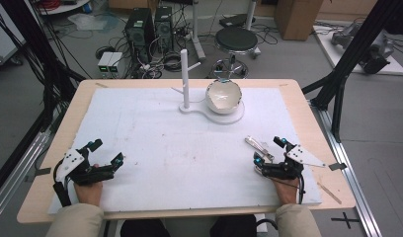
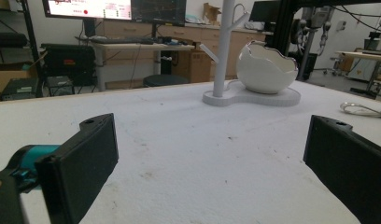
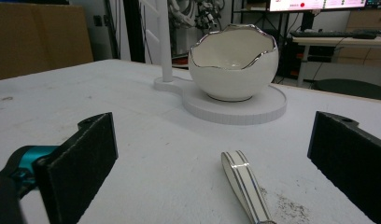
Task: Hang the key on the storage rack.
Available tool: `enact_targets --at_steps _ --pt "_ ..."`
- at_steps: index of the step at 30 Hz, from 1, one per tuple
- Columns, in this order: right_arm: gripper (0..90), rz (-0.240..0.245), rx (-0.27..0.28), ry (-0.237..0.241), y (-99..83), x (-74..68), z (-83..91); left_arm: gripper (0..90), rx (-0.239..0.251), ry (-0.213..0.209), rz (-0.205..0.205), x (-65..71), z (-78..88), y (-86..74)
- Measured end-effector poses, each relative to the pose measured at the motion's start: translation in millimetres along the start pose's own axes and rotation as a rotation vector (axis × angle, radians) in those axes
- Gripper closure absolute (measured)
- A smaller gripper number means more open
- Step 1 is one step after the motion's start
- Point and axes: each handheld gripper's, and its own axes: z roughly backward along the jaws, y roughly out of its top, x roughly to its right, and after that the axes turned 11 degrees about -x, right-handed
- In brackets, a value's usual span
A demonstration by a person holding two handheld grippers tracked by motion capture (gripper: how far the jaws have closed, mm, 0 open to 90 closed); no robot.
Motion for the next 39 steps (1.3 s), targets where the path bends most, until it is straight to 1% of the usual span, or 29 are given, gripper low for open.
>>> enact_targets --at_steps 1,4,12,13,14,16,17,19,21,22,23,25,27,28,29,30,31,32,33,34,35,36,39 --pt "0.6 -0.003 -0.004 -0.001 0.0 -0.6 0.1 3.5 0.002 0.001 0.0 0.3 0.1 -0.1" --pt "0.6 0.009 0.0 -0.001 0.0 -0.3 -0.2 3.5 0.004 0.001 -0.002 0.9 -0.2 -0.1" --pt "0.6 0.01 -0.01 -0.001 0.3 -1.3 -0.7 3.5 0.001 0.0 -0.007 1.1 -0.2 0.0" --pt "0.6 0.021 -0.009 -0.007 0.7 -1.4 -1.3 3.5 0.002 0.0 -0.007 1.1 -0.3 -0.1" --pt "0.6 0.021 -0.009 -0.007 0.7 -1.4 -1.3 3.5 0.001 0.0 -0.008 1.0 -0.2 0.0" --pt "0.6 0.019 -0.027 -0.009 1.3 -2.5 -1.9 3.5 0.002 -0.001 -0.006 0.9 -0.3 0.0" --pt "0.6 0.019 -0.027 -0.009 1.3 -2.5 -1.9 3.5 0.001 -0.001 -0.008 0.8 -0.2 0.0" --pt "0.6 0.013 -0.041 -0.009 2.3 -2.1 -3.3 3.5 0.003 -0.002 -0.008 1.1 -0.3 0.0" --pt "0.6 0.005 -0.043 -0.01 3.1 0.2 -4.2 3.5 0.003 -0.003 -0.008 1.0 -0.3 0.0" --pt "0.5 -0.01 -0.04 -0.005 3.5 1.1 -4.7 3.5 0.003 -0.003 -0.008 1.0 -0.3 0.0" --pt "0.5 -0.027 -0.044 0.01 4.4 2.8 -5.1 3.5 0.002 -0.004 -0.009 1.1 -0.2 0.0" --pt "0.6 -0.05 -0.065 0.025 9.3 6.5 -5.4 3.5 0.003 -0.004 -0.013 1.3 -0.3 0.0" --pt "0.6 -0.044 -0.085 0.021 17.8 10.1 -3.3 3.5 0.002 -0.003 -0.01 1.2 -0.2 0.0" --pt "0.6 -0.044 -0.085 0.021 17.8 10.1 -3.3 3.5 0.003 -0.004 -0.01 1.1 -0.3 0.0" --pt "0.5 -0.04 -0.092 0.017 22.7 11.3 -1.7 3.5 0.003 -0.003 -0.01 1.2 -0.3 -0.1" --pt "0.5 -0.03 -0.101 0.008 33.4 14.8 2.0 3.5 0.003 -0.004 -0.012 1.3 -0.3 0.0" --pt "0.6 -0.028 -0.109 0.007 38.8 16.6 3.7 3.5 0.003 -0.004 -0.012 1.3 -0.3 0.0" --pt "0.6 -0.024 -0.12 0.001 44.0 18.4 5.4 3.5 0.003 -0.005 -0.014 1.3 -0.3 0.0" --pt "0.6 -0.024 -0.12 0.001 44.0 18.4 5.4 3.5 0.003 -0.005 -0.014 1.3 -0.3 0.0" --pt "0.6 -0.026 -0.153 0.0 54.0 21.2 7.8 3.5 0.003 -0.005 -0.014 1.3 -0.3 0.0" --pt "0.6 -0.026 -0.153 0.0 54.0 21.2 7.8 3.5 0.003 -0.005 -0.014 1.3 -0.3 0.0" --pt "0.6 -0.009 -0.187 0.005 63.1 24.8 9.0 3.5 0.004 -0.006 -0.014 1.3 -0.3 0.0" --pt "0.6 0.014 -0.254 0.008 75.5 29.2 9.3 3.5 0.004 -0.007 -0.014 1.5 -0.2 -0.1"
